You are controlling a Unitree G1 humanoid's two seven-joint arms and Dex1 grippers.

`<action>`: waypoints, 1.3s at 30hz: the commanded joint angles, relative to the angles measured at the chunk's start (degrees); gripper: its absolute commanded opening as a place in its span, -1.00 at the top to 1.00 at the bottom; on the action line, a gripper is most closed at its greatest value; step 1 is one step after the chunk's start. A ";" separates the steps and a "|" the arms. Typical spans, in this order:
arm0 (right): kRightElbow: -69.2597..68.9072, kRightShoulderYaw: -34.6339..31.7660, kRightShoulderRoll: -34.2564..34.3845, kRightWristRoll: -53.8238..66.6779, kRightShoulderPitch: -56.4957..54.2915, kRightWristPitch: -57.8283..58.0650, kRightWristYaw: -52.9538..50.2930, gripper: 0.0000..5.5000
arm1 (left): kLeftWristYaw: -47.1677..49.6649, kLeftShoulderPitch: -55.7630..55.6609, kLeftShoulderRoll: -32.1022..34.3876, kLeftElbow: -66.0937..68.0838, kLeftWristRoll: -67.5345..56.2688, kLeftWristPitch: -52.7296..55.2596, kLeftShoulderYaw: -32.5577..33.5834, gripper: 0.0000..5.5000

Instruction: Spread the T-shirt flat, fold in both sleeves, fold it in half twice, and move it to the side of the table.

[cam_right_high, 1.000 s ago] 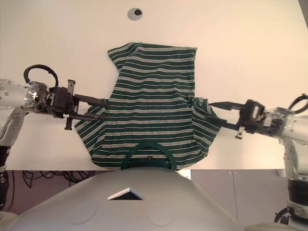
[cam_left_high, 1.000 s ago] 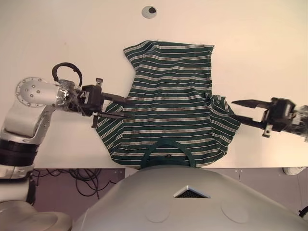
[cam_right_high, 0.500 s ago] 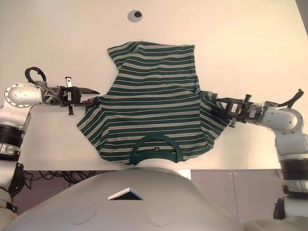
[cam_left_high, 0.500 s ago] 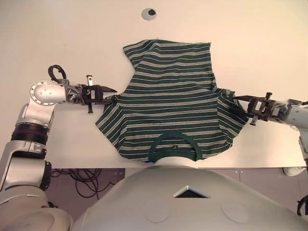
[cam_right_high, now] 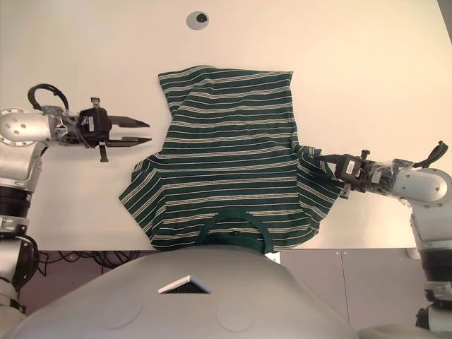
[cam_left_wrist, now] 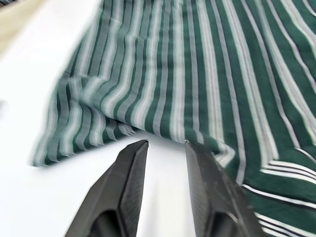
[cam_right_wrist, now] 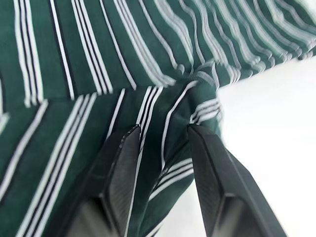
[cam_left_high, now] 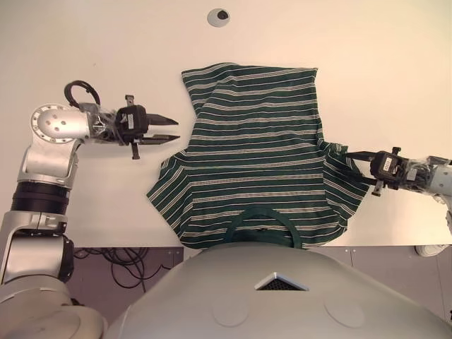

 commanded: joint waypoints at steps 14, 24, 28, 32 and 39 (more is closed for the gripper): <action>20.01 9.10 23.51 -8.13 -36.71 4.38 -16.34 0.37 | 26.16 -28.51 -20.42 47.29 19.55 -9.56 -3.24 0.52; 51.66 14.50 30.13 -19.48 -48.27 1.69 -24.44 0.37 | 40.95 -33.04 -22.98 59.78 35.77 -10.71 -12.31 0.52; 59.47 15.42 30.57 -21.63 -50.72 1.02 -26.97 0.37 | 49.28 -34.67 -21.70 60.76 42.78 -11.33 -17.07 0.52; 63.46 14.72 31.48 -21.37 -52.52 -1.08 -28.36 0.37 | 51.75 -35.62 -21.86 60.65 43.02 -16.94 -16.44 0.52; 64.73 12.07 32.68 -19.73 -54.00 -5.57 -29.26 0.37 | 61.88 -38.32 -21.69 59.96 39.86 -24.58 -10.95 0.52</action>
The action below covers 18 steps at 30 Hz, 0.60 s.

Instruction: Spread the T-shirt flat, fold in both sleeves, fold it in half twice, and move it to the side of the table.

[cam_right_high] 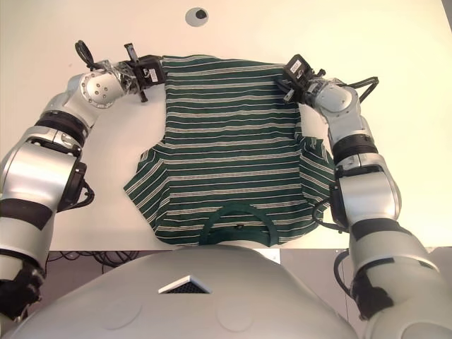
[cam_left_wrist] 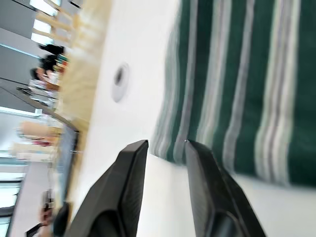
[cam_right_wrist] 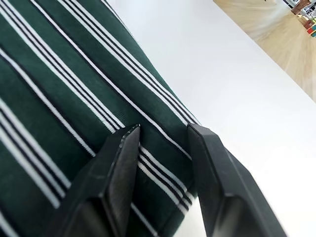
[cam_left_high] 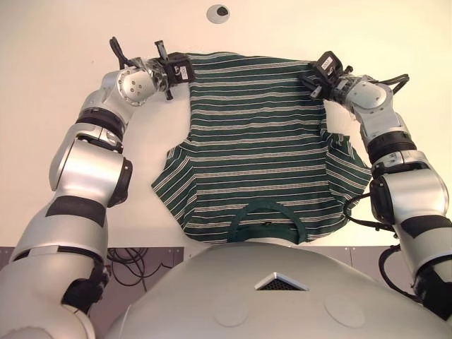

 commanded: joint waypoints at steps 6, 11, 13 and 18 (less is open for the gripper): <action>-4.97 -3.91 0.53 3.32 2.95 -5.12 1.22 0.37 | -5.71 -1.15 4.34 -3.62 -14.65 -11.35 14.35 0.52; -21.14 -7.53 -3.00 8.43 10.88 -4.70 4.43 0.37 | -55.04 17.23 12.30 -22.89 -46.34 13.86 26.38 0.52; -26.24 -9.01 -4.55 9.67 13.26 -3.51 4.94 0.37 | -66.01 28.95 18.19 -32.73 -53.27 26.48 26.81 0.52; -36.69 -11.52 -6.66 10.92 17.98 0.97 5.93 0.37 | -74.49 50.74 26.58 -49.28 -59.37 40.93 28.37 0.52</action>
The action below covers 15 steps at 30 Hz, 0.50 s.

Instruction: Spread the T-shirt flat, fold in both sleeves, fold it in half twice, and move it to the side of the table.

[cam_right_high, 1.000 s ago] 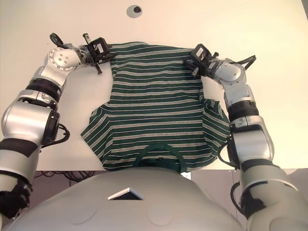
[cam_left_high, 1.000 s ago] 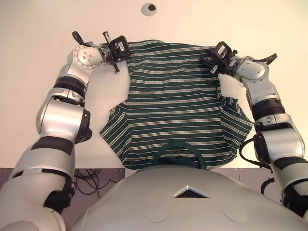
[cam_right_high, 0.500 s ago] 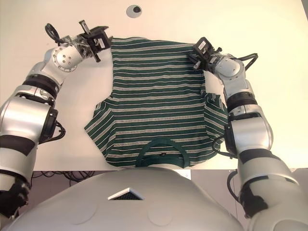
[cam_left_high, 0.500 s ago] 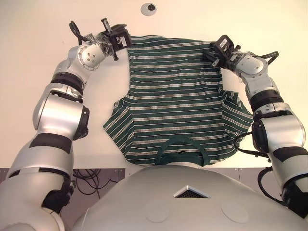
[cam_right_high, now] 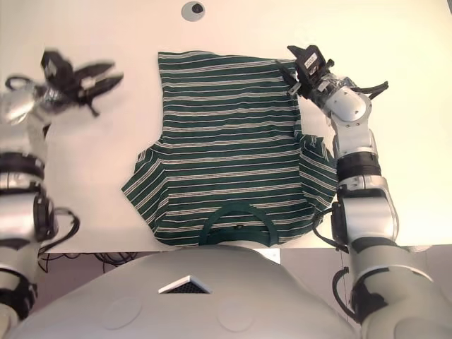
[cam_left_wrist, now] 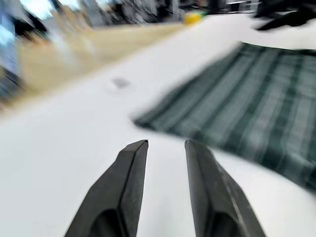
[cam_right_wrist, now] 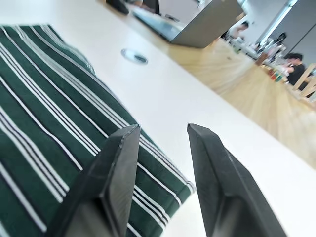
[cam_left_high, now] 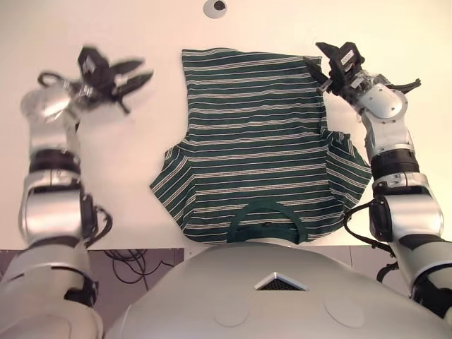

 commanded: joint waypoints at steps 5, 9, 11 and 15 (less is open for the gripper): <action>-18.14 -2.57 -5.86 2.95 7.19 9.52 2.30 0.36 | -8.84 30.62 14.26 -27.81 -8.50 25.34 6.59 0.31; -21.40 -2.88 -6.17 3.08 8.84 11.69 2.28 0.36 | -1.94 32.66 12.70 -33.09 -5.91 29.59 6.17 0.24; -22.89 -2.92 -6.26 3.09 9.64 12.45 2.37 0.36 | 2.01 33.26 10.91 -35.17 -4.52 30.70 5.52 0.24; -25.30 -3.21 -6.64 3.18 11.07 13.57 2.55 0.36 | 6.08 33.59 8.78 -34.71 -2.38 30.66 4.88 0.19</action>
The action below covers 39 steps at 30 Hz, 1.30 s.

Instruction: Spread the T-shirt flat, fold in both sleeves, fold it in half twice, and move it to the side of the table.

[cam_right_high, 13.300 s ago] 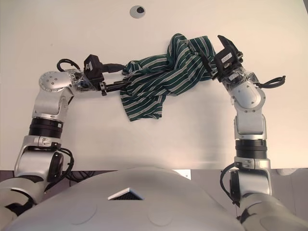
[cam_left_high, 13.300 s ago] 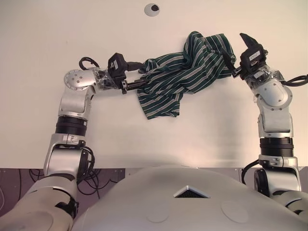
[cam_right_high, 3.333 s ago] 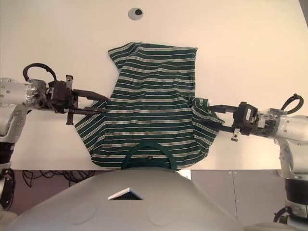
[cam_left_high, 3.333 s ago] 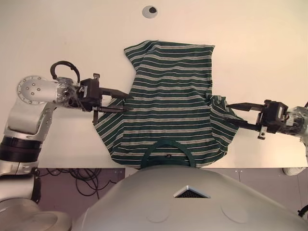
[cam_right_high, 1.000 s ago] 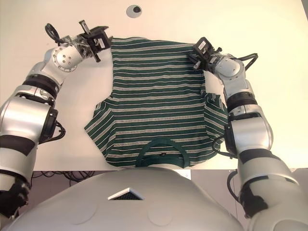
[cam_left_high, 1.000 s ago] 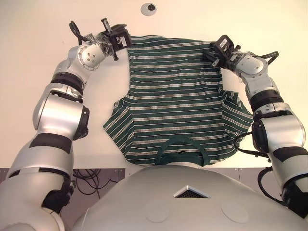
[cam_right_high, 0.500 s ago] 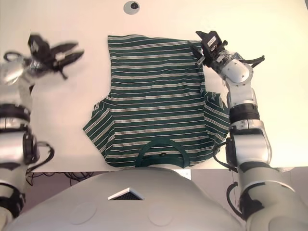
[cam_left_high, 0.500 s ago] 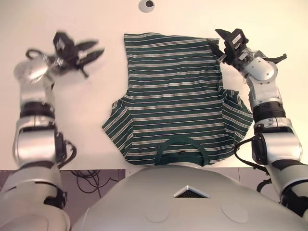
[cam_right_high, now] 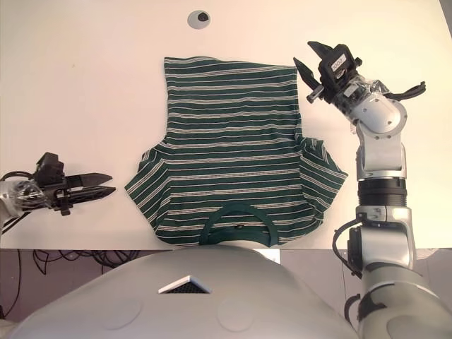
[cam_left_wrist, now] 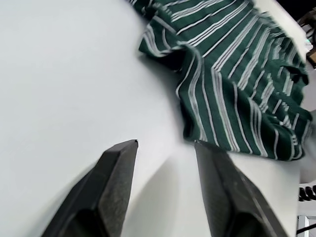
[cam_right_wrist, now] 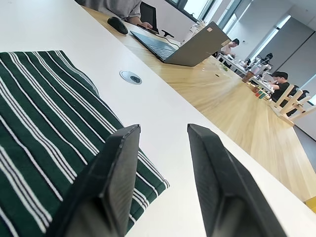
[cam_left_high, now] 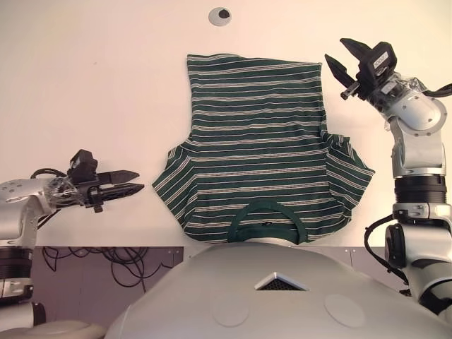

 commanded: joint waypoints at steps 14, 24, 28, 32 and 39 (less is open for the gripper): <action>-1.87 -0.84 -1.01 0.58 1.44 1.80 0.43 0.36 | -1.44 3.55 -1.81 -3.42 -0.08 2.64 -4.42 0.63; -1.83 -0.98 -0.96 0.47 1.72 1.65 0.57 0.36 | 0.77 1.99 -3.50 -4.84 0.72 3.89 -6.29 1.00; -1.86 -0.91 -0.84 0.52 1.71 1.64 0.61 0.36 | -0.50 1.19 -3.30 -6.70 -2.95 6.31 -4.32 1.00; -1.55 -0.95 -0.68 0.62 1.46 1.66 0.55 0.36 | -3.19 -0.67 -3.81 -11.90 -15.36 15.92 0.32 1.00; -1.11 -1.07 -0.48 1.23 1.46 1.61 0.70 0.36 | 1.24 -5.40 -7.86 -15.51 -22.78 22.99 1.05 1.00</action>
